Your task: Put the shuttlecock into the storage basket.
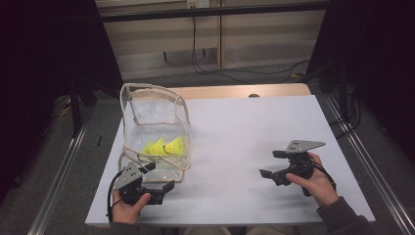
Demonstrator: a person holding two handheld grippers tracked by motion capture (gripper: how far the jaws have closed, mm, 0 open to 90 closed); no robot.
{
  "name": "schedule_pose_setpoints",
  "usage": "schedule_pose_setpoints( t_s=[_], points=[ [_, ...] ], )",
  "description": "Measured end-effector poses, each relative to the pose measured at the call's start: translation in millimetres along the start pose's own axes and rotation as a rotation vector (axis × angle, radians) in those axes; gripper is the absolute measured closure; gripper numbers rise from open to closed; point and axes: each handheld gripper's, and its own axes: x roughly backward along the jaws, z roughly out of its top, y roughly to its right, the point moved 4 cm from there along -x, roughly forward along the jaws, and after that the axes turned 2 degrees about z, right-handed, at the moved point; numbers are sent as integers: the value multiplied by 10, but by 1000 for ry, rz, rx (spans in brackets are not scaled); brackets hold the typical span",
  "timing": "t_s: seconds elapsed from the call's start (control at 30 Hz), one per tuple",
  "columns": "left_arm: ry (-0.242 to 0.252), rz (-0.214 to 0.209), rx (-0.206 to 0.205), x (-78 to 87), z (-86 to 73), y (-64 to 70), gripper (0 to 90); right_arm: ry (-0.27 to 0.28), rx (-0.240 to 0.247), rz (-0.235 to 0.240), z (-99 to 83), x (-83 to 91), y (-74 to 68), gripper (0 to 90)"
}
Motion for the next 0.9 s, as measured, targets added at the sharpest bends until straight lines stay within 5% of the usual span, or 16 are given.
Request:
schedule_pose_setpoints(
  t_s=[0.9],
  points=[
    [1, 5, 4, -8, 2, 4, 33, 41, -15, -24, -137, 184, 74, 76]
  ],
)
